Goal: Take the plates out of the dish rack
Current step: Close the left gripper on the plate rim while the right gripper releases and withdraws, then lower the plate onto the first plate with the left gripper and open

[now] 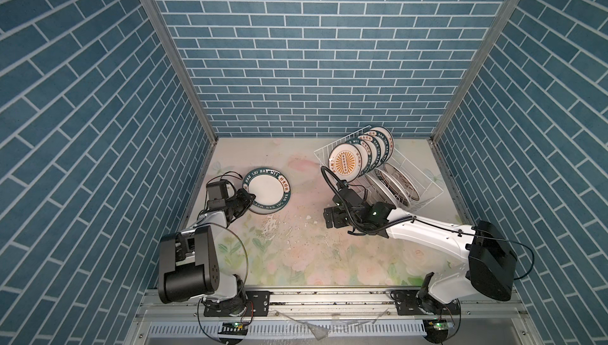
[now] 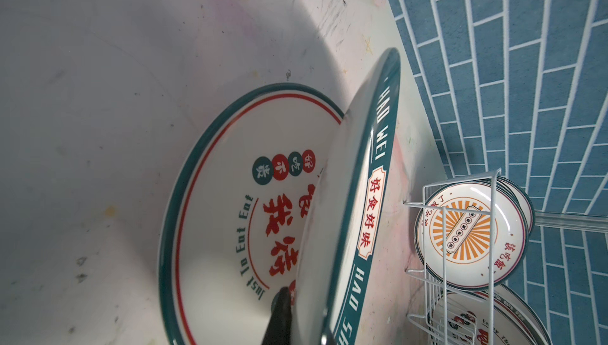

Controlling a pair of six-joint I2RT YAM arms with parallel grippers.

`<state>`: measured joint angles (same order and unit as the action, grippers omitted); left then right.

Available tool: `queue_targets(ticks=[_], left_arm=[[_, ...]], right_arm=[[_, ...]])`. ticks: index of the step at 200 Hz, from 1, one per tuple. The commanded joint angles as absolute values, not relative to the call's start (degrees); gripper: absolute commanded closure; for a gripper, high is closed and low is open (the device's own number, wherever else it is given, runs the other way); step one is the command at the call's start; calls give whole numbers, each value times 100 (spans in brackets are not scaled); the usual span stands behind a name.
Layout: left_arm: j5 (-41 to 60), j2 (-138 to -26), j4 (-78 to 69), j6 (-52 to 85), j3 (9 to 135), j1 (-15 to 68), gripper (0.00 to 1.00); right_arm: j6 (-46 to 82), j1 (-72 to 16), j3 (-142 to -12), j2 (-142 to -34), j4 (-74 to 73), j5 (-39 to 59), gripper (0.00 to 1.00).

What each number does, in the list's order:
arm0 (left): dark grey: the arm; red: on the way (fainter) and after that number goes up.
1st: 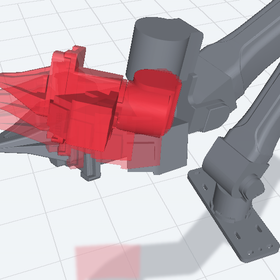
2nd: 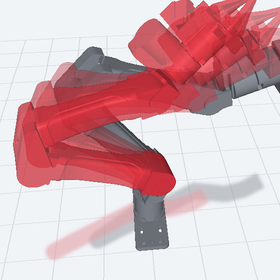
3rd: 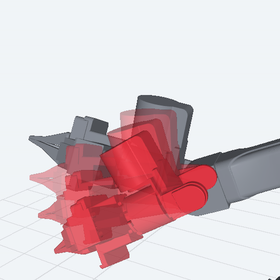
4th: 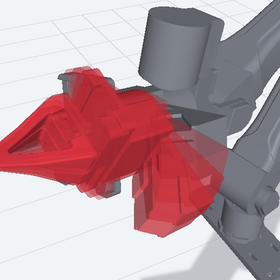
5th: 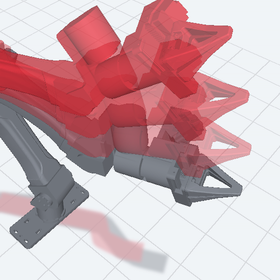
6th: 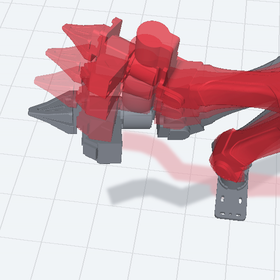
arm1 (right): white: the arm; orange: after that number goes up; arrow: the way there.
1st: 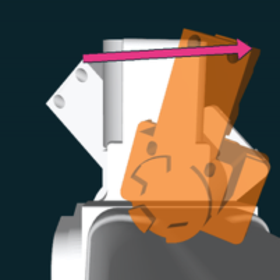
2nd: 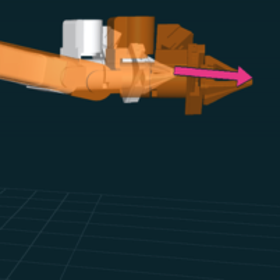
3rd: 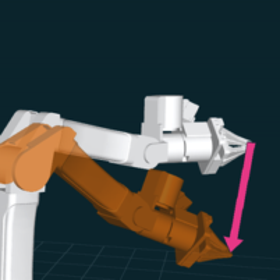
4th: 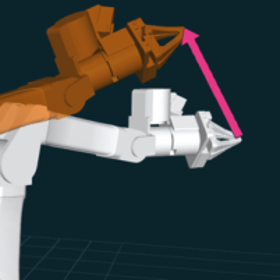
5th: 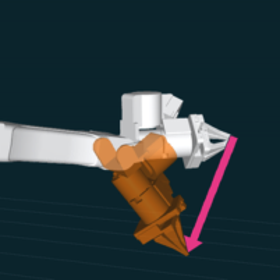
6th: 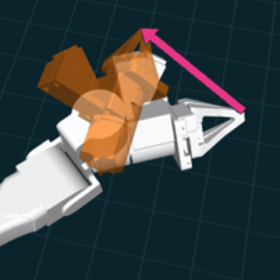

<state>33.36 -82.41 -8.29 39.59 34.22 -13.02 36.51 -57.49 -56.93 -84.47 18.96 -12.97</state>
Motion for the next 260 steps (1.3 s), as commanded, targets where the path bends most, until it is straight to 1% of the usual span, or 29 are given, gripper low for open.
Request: queue_targets(ticks=[1, 17, 43, 61, 98, 118, 155, 178, 203, 260], left_arm=[[3360, -8268, -876, 3857, 3547, -1344, 94], [3358, -8270, -839, 3849, 3568, -1349, 88], [3397, -8312, -753, 3827, 3612, -1353, 82], [3346, -8307, -619, 3812, 3612, -1347, 72], [3217, -8276, -265, 3661, 3715, -1361, 66], [3098, -8270, 19, 3552, 3827, -1356, 56], [2832, -8264, 596, 3311, 3973, -1352, 50], [2707, -8337, 890, 3159, 4184, -1344, 48], [2622, -8564, 1104, 3046, 4394, -1284, 43], [2217, -8870, 1471, 2854, 4787, -805, 41]], right_arm=[[3481, -5774, -5524, -8279, 1984, -1276, 1], [3474, -5786, -5482, -8220, 1960, -1249, 1], [3479, -5790, -5410, -8130, 1945, -1182, 1], [3463, -5796, -5410, -8071, 2019, -1218, 1], [3437, -5792, -5387, -7954, 2074, -1217, 1], [3438, -5798, -5337, -7928, 2048, -1204, 1], [3406, -5801, -5360, -7937, 2108, -1178, 1], [3371, -5801, -5383, -7945, 2113, -1156, 1], [3342, -5795, -5405, -7954, 2117, -1125, 1], [3270, -5801, -5411, -8015, 2162, -1104, 1]])
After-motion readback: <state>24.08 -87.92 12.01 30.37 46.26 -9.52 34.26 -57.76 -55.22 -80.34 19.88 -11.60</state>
